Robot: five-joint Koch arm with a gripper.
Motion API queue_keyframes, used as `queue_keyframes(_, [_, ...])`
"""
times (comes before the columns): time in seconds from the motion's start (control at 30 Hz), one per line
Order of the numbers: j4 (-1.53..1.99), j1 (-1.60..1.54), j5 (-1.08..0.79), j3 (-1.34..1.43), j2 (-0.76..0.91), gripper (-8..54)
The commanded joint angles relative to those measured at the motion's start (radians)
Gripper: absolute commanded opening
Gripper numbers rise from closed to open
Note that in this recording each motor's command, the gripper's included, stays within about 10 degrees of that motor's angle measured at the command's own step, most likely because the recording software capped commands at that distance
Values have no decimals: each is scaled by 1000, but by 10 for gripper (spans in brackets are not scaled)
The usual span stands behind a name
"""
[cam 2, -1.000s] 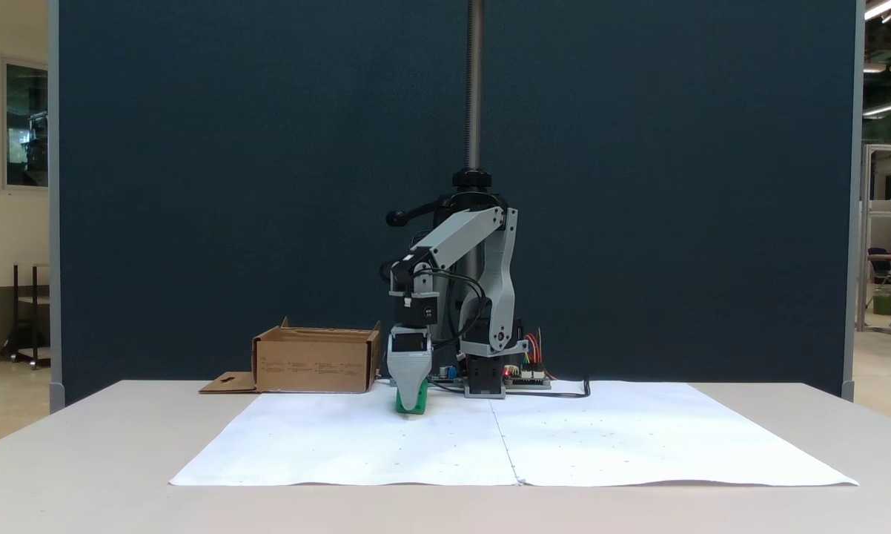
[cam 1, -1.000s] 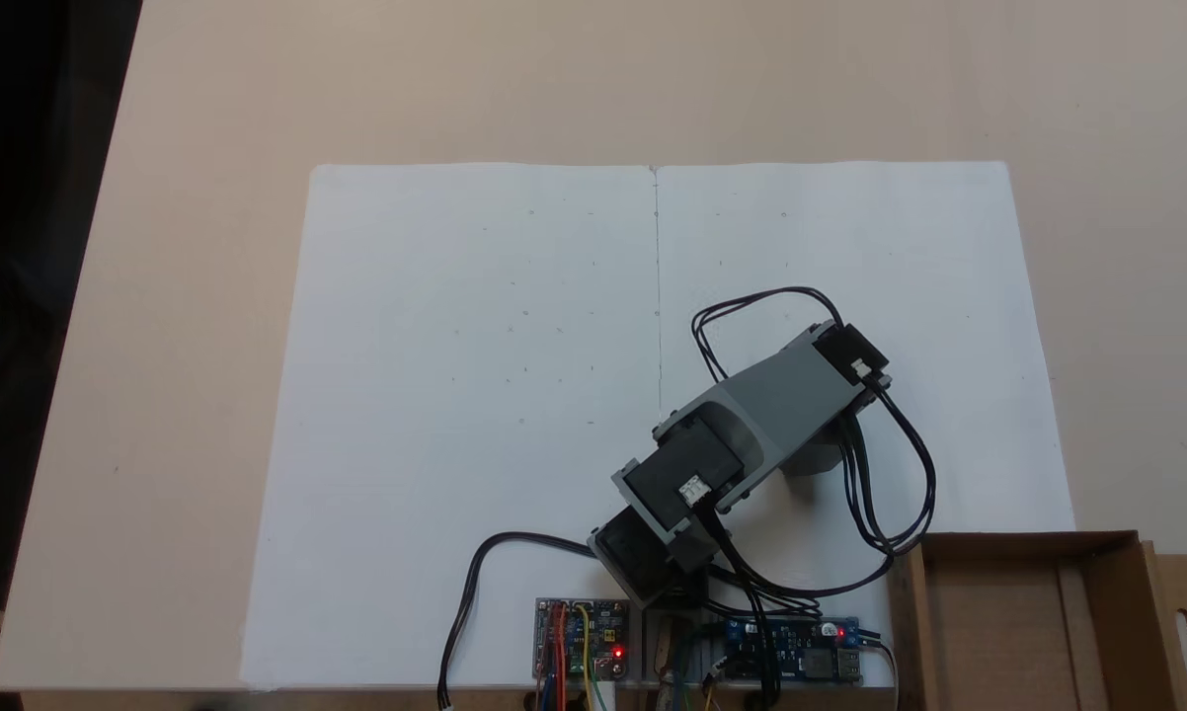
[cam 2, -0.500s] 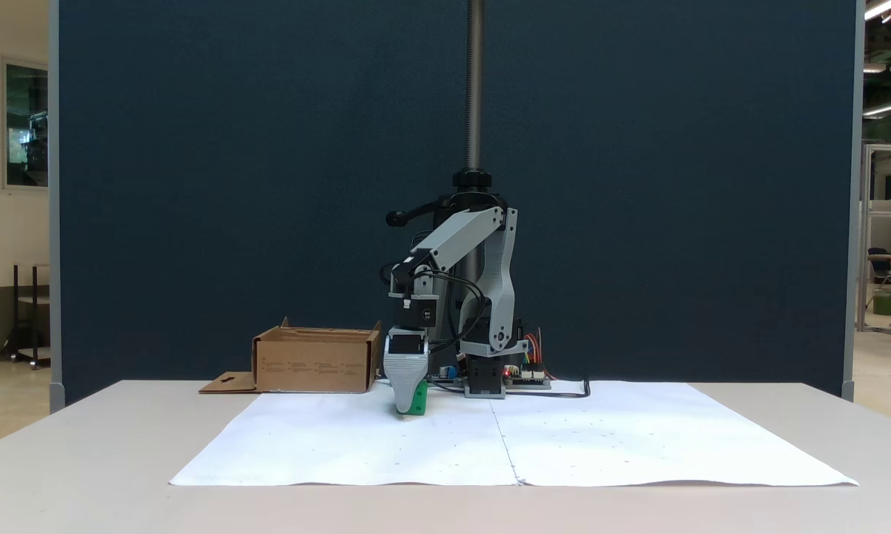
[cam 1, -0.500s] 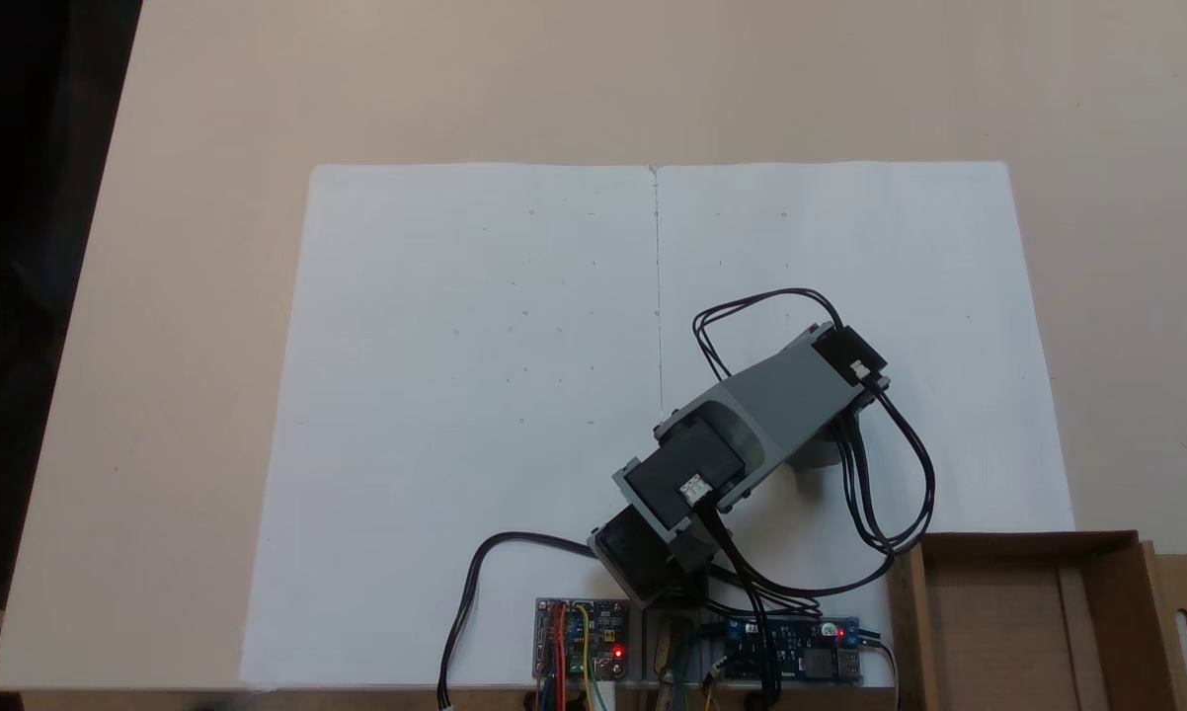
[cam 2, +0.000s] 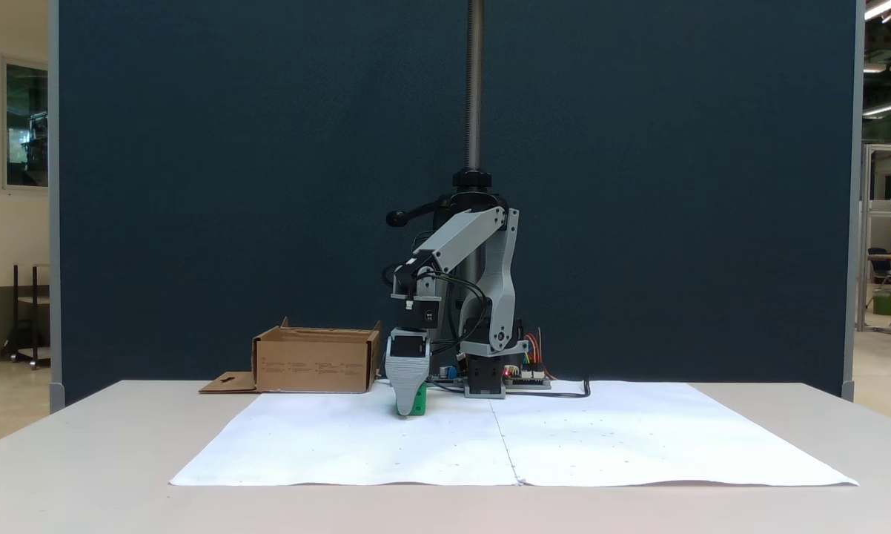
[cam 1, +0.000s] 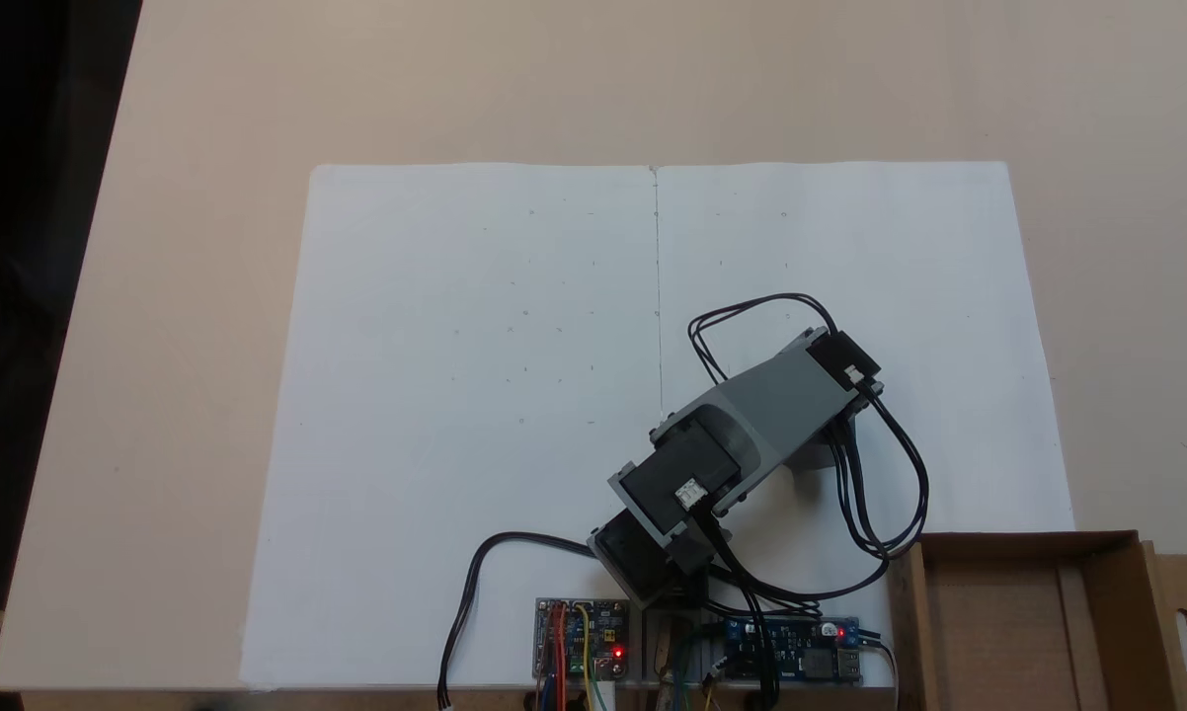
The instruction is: Grasp a green dice and put it in the bin.
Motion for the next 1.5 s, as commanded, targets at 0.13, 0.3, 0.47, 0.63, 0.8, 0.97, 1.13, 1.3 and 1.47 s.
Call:
queue_keyframes(0.13, [-77,12,-81,14,17,224])
queue_keyframes(0.3, [-84,12,-81,17,17,223])
queue_keyframes(0.47, [-133,12,-81,20,18,121])
queue_keyframes(0.63, [-176,0,-54,20,31,121])
queue_keyframes(0.8, [-207,-26,67,6,95,121])
queue_keyframes(0.97, [-218,-64,244,-31,230,121])
queue_keyframes(1.13, [-216,-74,411,-72,351,121])
queue_keyframes(1.3, [-184,-17,574,-187,387,121])
queue_keyframes(1.47, [-80,192,736,-522,261,121])
